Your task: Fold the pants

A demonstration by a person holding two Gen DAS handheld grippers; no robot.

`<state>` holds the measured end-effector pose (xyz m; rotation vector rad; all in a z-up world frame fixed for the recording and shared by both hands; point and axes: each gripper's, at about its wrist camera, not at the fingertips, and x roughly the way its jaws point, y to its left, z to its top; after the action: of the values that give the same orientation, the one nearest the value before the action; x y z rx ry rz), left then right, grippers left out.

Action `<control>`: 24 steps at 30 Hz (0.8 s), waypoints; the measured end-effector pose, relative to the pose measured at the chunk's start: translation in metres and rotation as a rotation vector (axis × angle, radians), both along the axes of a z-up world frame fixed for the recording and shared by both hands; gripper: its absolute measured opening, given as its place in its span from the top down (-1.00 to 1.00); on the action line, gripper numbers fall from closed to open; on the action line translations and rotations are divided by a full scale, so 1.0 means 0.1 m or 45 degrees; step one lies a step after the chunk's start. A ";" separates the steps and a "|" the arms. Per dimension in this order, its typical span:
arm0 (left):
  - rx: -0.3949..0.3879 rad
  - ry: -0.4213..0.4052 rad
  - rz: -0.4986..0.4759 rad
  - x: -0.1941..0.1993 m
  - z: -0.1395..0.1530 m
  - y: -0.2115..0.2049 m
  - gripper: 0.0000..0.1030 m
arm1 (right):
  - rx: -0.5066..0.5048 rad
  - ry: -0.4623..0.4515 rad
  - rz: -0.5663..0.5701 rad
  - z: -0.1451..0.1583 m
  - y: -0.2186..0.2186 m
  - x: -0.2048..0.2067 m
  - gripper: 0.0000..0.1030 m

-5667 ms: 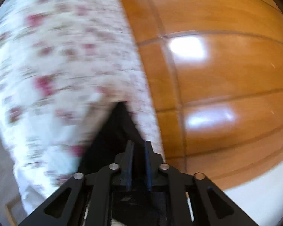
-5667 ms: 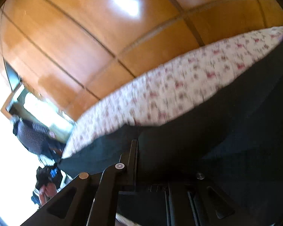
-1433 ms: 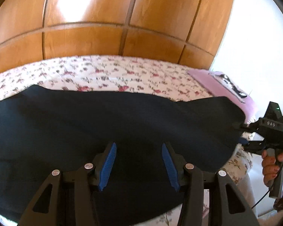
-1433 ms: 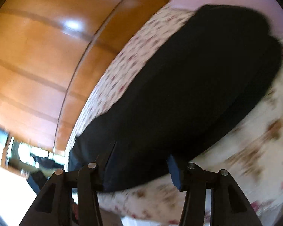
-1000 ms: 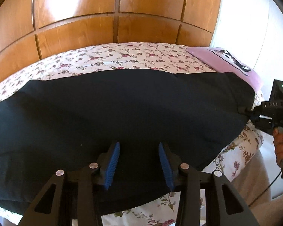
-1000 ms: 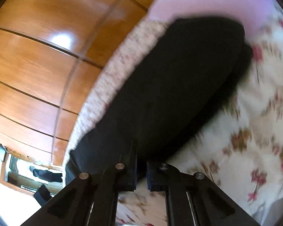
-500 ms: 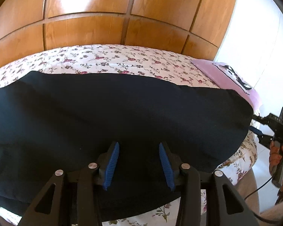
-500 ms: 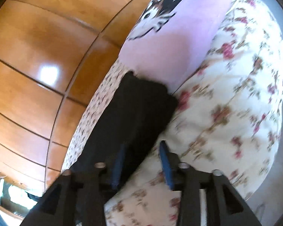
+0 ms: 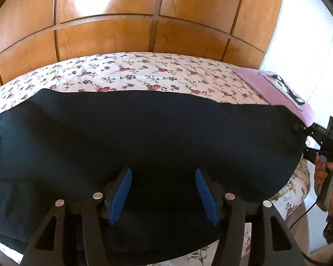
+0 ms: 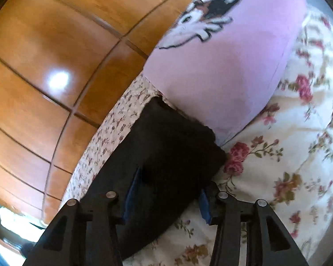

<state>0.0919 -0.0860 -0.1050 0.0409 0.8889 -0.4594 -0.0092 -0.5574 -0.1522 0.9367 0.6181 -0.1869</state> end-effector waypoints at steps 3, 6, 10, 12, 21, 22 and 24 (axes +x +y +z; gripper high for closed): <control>0.020 -0.017 -0.006 -0.03 0.00 -0.02 -0.17 | 0.077 -0.022 -0.044 -0.07 -0.07 -0.06 0.20; -0.023 -0.001 0.010 -0.02 0.03 0.02 -0.18 | 0.128 -0.020 -0.047 -0.10 -0.08 -0.07 0.48; -0.055 -0.005 0.069 0.01 0.09 0.14 -0.17 | 0.153 -0.035 -0.074 0.00 -0.04 -0.15 0.57; -0.058 -0.022 0.106 0.02 0.13 0.21 -0.18 | 0.115 -0.022 -0.079 0.13 0.01 -0.17 0.59; -0.123 0.015 0.270 0.07 0.11 0.66 -0.18 | -0.119 -0.071 -0.032 0.94 0.42 -0.03 0.60; -0.143 0.022 0.288 0.06 0.10 0.70 -0.18 | -0.166 -0.073 -0.016 1.04 0.50 0.00 0.60; -0.173 0.029 0.306 0.04 0.10 0.78 -0.17 | -0.275 -0.074 0.016 1.24 0.70 0.05 0.60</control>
<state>0.0960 -0.0081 -0.0954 -0.1941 0.8705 -0.2950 -0.0040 -0.4877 -0.0281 0.7271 0.5384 -0.2107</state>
